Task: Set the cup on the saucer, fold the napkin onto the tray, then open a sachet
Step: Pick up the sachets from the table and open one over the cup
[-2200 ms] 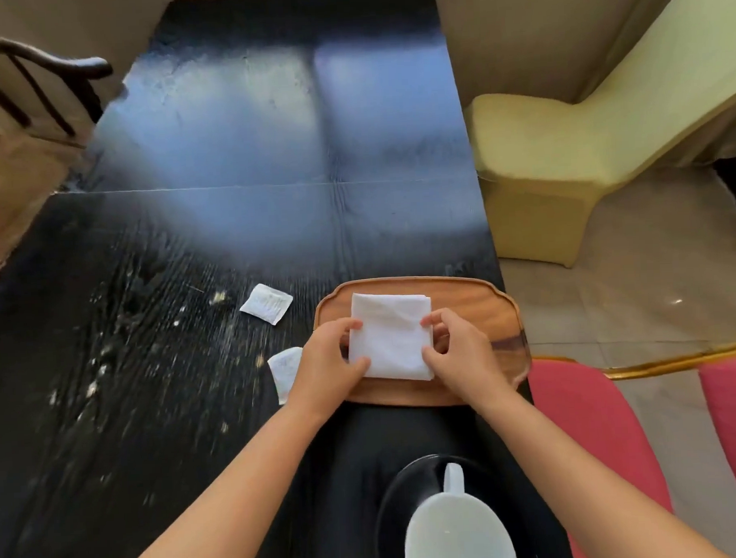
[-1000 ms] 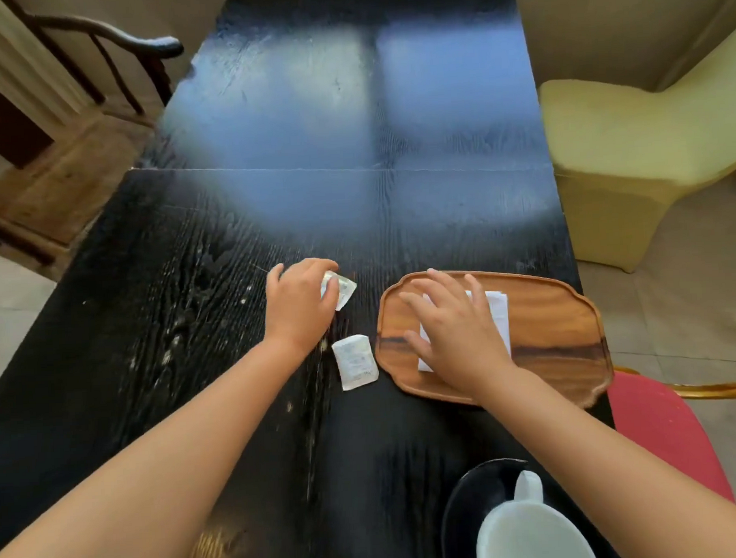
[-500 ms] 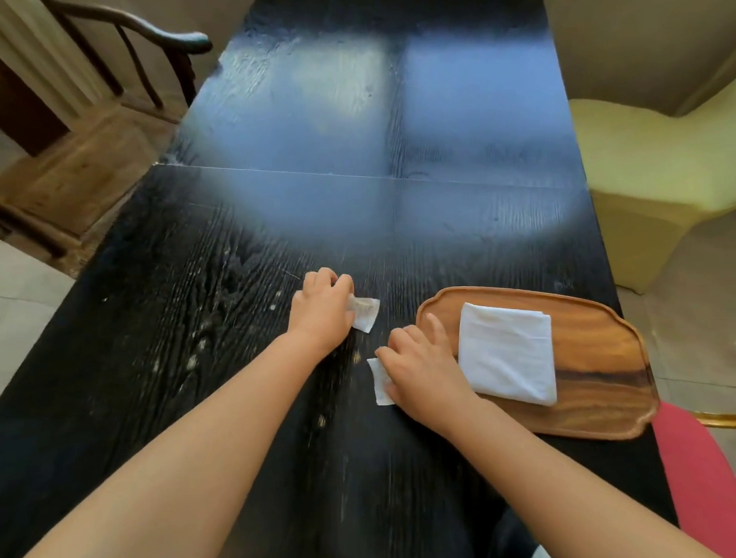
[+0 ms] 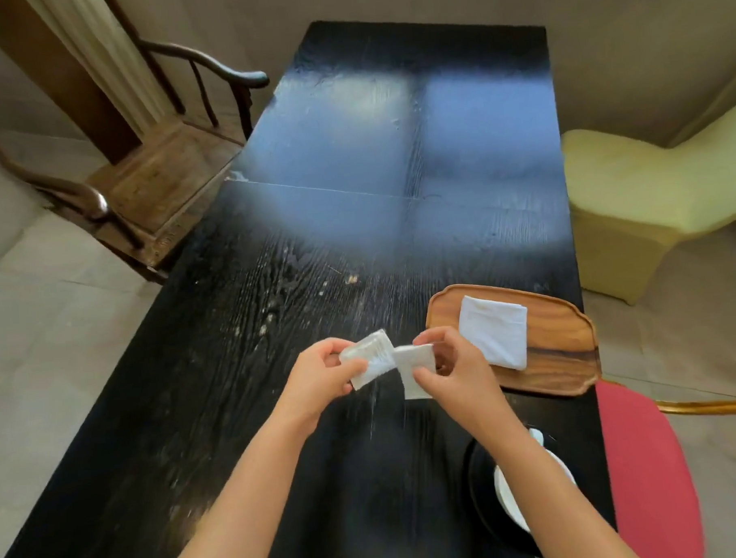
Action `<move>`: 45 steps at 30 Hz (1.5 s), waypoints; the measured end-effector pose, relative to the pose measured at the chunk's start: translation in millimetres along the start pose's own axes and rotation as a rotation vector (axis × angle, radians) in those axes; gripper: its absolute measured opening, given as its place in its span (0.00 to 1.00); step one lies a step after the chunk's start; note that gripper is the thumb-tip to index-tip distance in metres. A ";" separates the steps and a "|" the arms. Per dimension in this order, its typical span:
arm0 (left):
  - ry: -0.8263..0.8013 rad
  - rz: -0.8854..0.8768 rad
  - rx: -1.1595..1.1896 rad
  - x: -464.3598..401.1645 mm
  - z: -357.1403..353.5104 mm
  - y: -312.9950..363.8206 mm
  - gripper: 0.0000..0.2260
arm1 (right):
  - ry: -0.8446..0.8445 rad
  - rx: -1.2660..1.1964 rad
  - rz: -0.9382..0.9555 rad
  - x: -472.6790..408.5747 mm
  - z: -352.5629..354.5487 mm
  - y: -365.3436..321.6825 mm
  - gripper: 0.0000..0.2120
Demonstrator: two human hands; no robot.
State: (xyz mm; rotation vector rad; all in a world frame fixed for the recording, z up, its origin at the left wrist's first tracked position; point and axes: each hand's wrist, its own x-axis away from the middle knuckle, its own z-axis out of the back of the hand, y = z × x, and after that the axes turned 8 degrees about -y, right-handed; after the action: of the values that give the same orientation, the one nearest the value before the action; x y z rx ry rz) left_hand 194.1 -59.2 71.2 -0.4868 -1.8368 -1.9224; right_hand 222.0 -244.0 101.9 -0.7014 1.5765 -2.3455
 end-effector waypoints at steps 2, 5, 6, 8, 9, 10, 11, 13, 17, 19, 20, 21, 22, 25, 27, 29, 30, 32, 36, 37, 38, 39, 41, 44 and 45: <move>-0.055 -0.044 -0.003 27.6 -7.1 10.1 0.05 | -0.139 0.080 0.073 15.9 7.8 -23.5 0.15; -0.190 -0.091 -0.006 58.6 -19.2 27.0 0.09 | -0.263 0.263 0.129 31.4 14.9 -50.7 0.20; -0.222 -0.088 -0.003 65.9 -22.4 31.9 0.10 | -0.270 0.339 0.130 34.2 16.4 -56.8 0.21; -0.287 -0.086 -0.001 78.1 -27.4 40.3 0.11 | -0.277 0.507 0.149 37.0 18.9 -65.9 0.27; -0.310 -0.103 -0.030 82.5 -28.6 43.2 0.10 | -0.285 0.579 0.167 37.3 19.7 -68.5 0.30; -0.319 -0.133 -0.077 86.5 -29.6 45.3 0.09 | -0.291 0.632 0.188 38.3 19.9 -71.8 0.31; -0.317 -0.164 -0.115 89.6 -29.7 47.1 0.08 | -0.281 0.669 0.211 39.1 20.0 -74.1 0.32; -0.296 -0.196 -0.114 92.4 -29.9 48.4 0.08 | -0.174 0.670 0.254 41.7 23.4 -75.1 0.31; -0.243 -0.149 0.173 94.2 -32.8 48.3 0.10 | 0.088 0.282 0.158 54.5 35.4 -64.5 0.21; -0.287 -0.104 0.411 94.4 -36.0 46.2 0.11 | 0.047 0.039 0.006 65.6 32.6 -59.5 0.17; -0.296 -0.095 0.478 94.8 -39.3 45.5 0.11 | 0.042 -0.011 -0.021 71.3 27.6 -58.9 0.16; -0.293 -0.088 0.518 95.5 -43.3 44.8 0.11 | 0.057 -0.024 -0.011 76.5 21.1 -59.1 0.15; -0.285 -0.081 0.538 96.2 -48.5 44.5 0.11 | 0.091 -0.024 0.024 80.6 13.7 -59.0 0.14; -0.251 -0.062 0.583 98.4 -66.1 44.2 0.11 | 0.282 0.041 0.112 86.2 -4.3 -53.0 0.08; -0.161 -0.038 0.525 99.5 -75.5 44.8 0.12 | 0.438 0.130 0.159 86.6 -8.0 -47.2 0.05; -0.047 0.000 0.517 104.3 -78.7 46.5 0.13 | 0.564 0.314 0.275 87.9 -6.7 -41.1 0.06; -0.036 -0.004 0.551 108.0 -78.9 48.0 0.14 | 0.607 0.437 0.350 89.1 -5.7 -38.8 0.06; -0.130 -0.079 0.546 118.4 -77.7 54.5 0.13 | 0.668 0.642 0.472 91.3 -3.1 -35.6 0.08; -0.176 -0.209 0.486 125.1 -80.5 58.9 0.06 | 0.610 0.710 0.630 92.2 -1.9 -32.1 0.09; -0.136 -0.212 0.515 122.9 -79.3 59.1 0.07 | 0.552 0.680 0.644 93.7 -3.1 -32.4 0.10; -0.106 -0.213 0.527 121.2 -76.9 59.0 0.08 | 0.508 0.619 0.639 96.0 -4.4 -33.6 0.11; -0.082 -0.212 0.516 120.7 -74.7 59.8 0.09 | 0.498 0.520 0.608 98.7 -5.4 -35.4 0.14; -0.061 -0.228 0.482 120.6 -70.8 59.5 0.09 | 0.583 0.255 0.445 103.5 -4.3 -44.0 0.19; -0.095 -0.238 0.429 122.5 -69.6 61.3 0.11 | 0.488 -0.034 0.151 101.5 2.6 -53.8 0.20; -0.132 -0.239 0.400 123.6 -69.5 61.9 0.11 | 0.430 -0.046 0.132 100.7 4.2 -53.1 0.16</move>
State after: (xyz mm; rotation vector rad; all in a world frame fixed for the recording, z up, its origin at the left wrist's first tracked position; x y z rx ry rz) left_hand 126.0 -138.7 185.3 -0.2758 -2.3851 -1.6261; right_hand 141.6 -270.8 178.0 -0.0917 1.7805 -2.4788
